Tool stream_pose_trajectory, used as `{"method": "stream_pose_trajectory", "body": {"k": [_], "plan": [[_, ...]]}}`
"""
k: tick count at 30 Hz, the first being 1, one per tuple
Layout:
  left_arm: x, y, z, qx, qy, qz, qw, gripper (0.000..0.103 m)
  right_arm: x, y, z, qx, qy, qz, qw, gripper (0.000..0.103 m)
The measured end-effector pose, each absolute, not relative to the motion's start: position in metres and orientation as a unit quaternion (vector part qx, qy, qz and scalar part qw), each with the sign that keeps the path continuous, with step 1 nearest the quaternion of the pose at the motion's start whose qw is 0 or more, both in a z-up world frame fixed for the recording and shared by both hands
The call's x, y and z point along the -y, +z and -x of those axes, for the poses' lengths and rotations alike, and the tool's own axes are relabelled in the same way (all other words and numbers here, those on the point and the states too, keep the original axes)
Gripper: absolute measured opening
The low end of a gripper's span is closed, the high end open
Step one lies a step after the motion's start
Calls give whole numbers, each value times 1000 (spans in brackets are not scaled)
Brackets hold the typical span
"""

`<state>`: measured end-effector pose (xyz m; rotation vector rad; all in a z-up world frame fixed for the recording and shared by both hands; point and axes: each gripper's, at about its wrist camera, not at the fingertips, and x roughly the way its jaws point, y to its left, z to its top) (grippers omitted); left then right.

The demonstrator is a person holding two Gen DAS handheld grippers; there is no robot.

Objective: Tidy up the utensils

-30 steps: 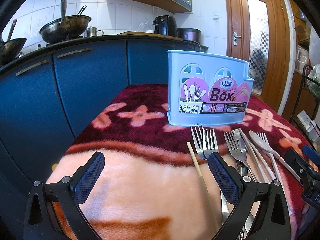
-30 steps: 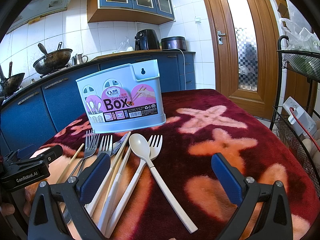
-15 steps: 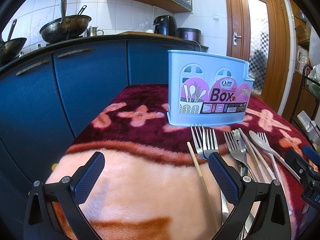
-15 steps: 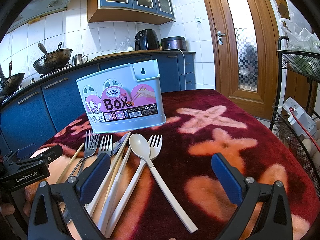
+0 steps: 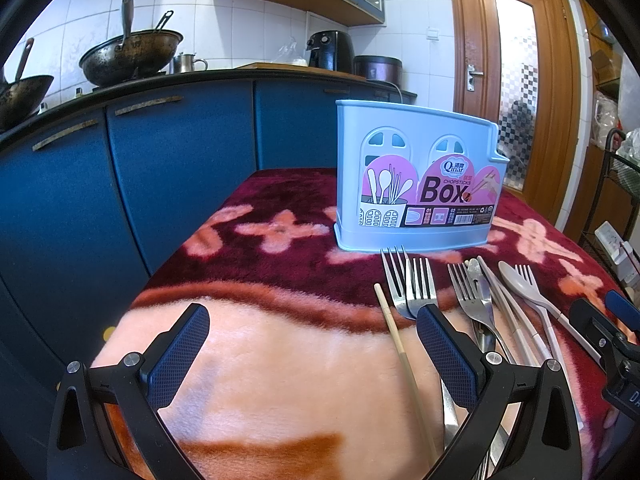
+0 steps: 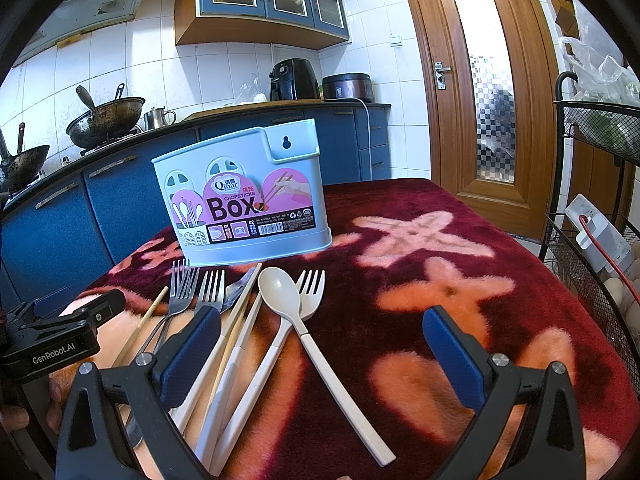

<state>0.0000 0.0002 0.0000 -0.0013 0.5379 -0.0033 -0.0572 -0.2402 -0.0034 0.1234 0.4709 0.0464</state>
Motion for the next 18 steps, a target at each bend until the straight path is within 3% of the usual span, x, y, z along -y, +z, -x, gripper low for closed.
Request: {"method": "stream_pose_trajectory", "body": {"k": [18], "plan": [[-2,-3,0,-274,-7,1,962,103,240,-3,54,-246,27,-61,967,103]]}}
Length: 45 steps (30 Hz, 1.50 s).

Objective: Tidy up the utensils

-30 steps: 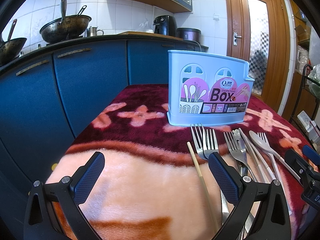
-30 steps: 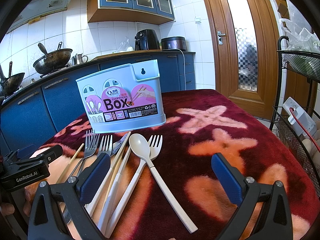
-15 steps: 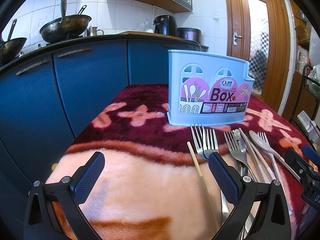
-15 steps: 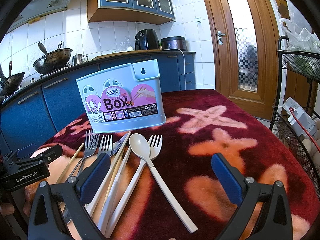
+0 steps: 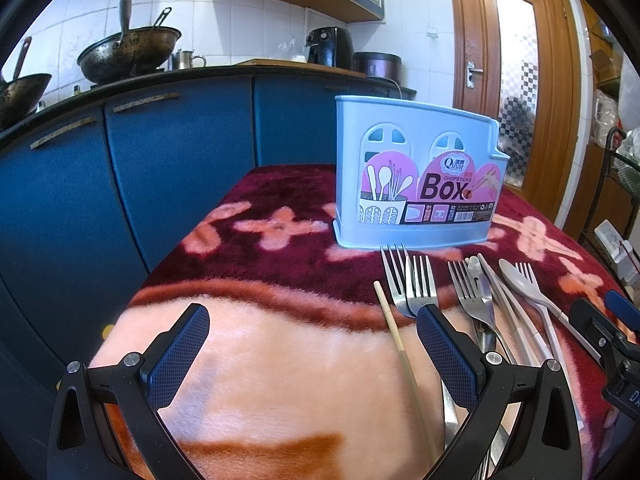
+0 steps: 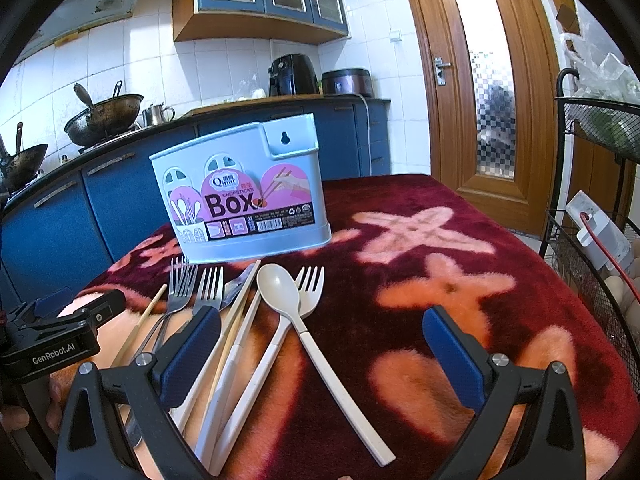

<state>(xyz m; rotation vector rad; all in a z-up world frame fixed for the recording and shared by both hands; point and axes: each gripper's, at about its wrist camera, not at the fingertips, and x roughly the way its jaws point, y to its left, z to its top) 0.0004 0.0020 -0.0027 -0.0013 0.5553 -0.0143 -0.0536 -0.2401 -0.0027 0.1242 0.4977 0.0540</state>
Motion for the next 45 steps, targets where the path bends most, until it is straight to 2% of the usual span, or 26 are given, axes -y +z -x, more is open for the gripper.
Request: {"method": "stream_pose_trajectory", "body": {"k": [7,14,18,20,22,25,34,45], "plan": [[2,1,-7,-298,-26,-19,954,103,253,3,40,-300,40,-76,950,103],[11,0,-20,-340,-43,-42,939,103,253,13,27,-352,53,-21,934,101],[11,-5,-29,-376,-59,-41,924,102,249,12,19,-377,68,6,924,90],[11,-7,-32,-388,-60,-44,919,99,247,12,15,-388,70,22,919,84],[11,-9,-35,-397,-58,-46,915,93,245,9,11,-405,73,37,911,74],[7,-14,-41,-419,-55,-40,905,89,243,3,5,-430,76,54,898,65],[11,-18,-48,-452,-66,-61,888,89,236,-2,-5,-476,70,81,873,64],[10,-17,-54,-463,-77,-71,880,89,228,-3,-12,-489,69,105,863,63]]}}
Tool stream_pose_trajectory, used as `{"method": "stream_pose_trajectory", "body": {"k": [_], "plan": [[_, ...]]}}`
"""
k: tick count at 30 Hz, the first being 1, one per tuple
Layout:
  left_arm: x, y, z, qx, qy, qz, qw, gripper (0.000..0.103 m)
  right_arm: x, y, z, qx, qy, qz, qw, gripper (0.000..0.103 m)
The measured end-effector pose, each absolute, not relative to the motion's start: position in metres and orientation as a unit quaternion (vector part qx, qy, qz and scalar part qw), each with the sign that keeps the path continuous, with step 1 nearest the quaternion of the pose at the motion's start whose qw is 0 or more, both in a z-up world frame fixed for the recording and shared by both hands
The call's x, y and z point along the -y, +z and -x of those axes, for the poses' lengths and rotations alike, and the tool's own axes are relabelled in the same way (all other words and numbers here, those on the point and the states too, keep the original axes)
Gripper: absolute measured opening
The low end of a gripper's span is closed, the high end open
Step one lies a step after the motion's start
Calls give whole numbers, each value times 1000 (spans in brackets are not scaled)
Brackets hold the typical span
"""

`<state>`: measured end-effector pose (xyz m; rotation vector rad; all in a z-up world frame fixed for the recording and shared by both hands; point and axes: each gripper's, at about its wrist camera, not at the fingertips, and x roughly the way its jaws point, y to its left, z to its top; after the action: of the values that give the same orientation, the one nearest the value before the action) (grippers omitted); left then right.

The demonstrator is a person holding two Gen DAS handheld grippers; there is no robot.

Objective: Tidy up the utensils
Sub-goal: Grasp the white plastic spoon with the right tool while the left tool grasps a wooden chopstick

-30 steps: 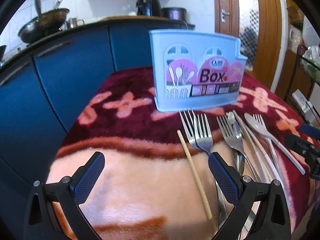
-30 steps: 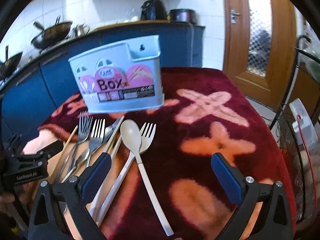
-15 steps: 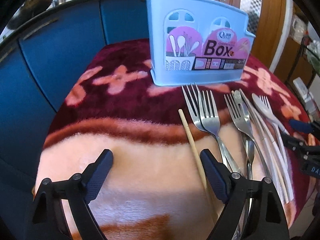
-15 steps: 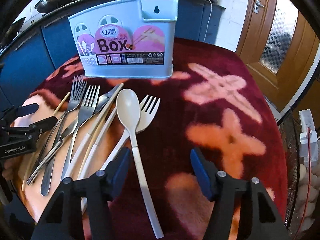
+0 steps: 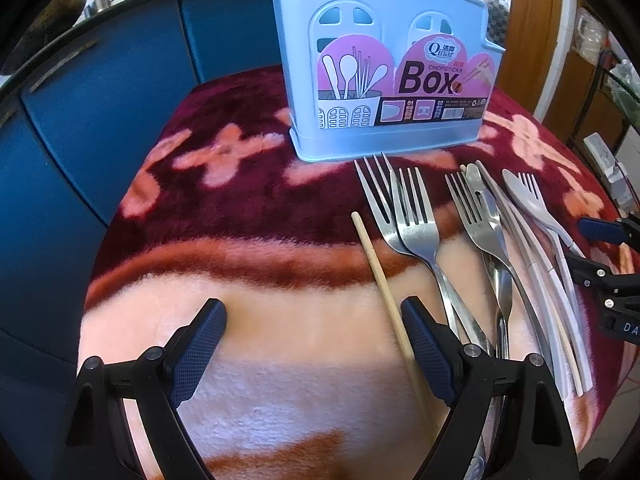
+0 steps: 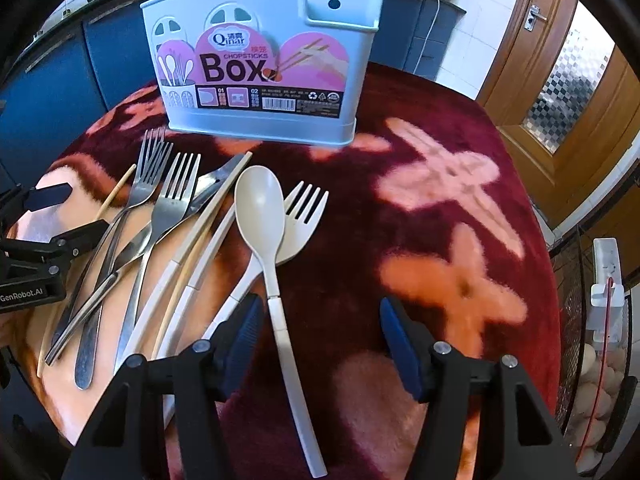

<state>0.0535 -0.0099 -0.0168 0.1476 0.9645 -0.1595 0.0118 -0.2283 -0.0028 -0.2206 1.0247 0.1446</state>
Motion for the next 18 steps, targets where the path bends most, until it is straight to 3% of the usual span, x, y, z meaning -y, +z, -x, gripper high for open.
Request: {"method": "stream_pose_trajectory", "body": {"k": [6,9,11,13,16,18], "plan": [[10,-17,-56,-473,-76,-72,875,89,231,-5,-14,-495,62,89,862,68],[13,-15,-59,-483,-73,-75,869,87,231,-3,-16,-501,66,87,858,61],[15,-12,-58,-486,-83,-74,867,77,227,1,-15,-503,72,93,856,48],[19,-9,-55,-487,-94,-78,865,61,220,4,-13,-503,83,103,854,28],[27,-6,-51,-489,-111,-87,861,40,207,5,-10,-504,93,129,849,11],[30,-5,-48,-489,-123,-86,859,27,203,6,-8,-502,96,137,849,8]]}}
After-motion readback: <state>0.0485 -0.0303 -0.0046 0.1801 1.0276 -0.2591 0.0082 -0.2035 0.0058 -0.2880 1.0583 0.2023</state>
